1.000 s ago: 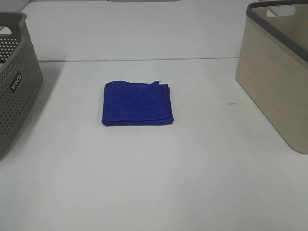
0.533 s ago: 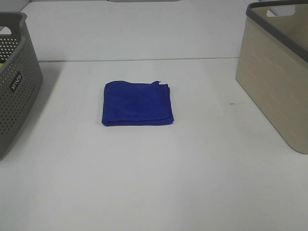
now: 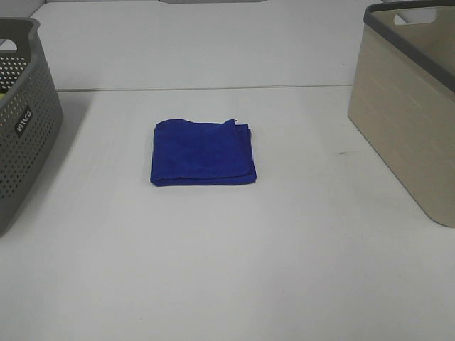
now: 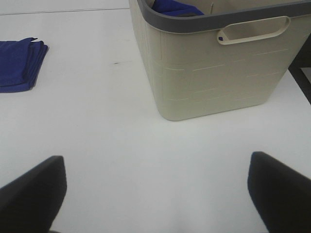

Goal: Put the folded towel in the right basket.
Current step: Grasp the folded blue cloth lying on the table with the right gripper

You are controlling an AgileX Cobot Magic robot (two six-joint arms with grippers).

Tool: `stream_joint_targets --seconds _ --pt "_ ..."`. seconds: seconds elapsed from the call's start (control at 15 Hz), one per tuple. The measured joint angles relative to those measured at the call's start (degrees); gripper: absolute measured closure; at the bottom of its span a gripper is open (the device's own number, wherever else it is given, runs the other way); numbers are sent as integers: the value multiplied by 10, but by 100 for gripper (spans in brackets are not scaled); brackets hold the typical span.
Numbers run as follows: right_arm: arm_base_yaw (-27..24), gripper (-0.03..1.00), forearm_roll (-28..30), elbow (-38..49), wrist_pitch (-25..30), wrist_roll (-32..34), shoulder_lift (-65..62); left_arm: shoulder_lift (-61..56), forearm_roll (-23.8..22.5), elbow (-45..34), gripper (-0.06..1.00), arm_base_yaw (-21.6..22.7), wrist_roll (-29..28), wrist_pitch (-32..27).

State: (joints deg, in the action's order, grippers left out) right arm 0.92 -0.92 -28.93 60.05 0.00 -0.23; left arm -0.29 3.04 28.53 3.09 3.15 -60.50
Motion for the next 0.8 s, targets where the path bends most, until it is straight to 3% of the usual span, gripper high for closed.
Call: stream_joint_targets --seconds 0.8 --pt "0 1 0 0 0 0 0 0 0 0 -4 0 0 0"
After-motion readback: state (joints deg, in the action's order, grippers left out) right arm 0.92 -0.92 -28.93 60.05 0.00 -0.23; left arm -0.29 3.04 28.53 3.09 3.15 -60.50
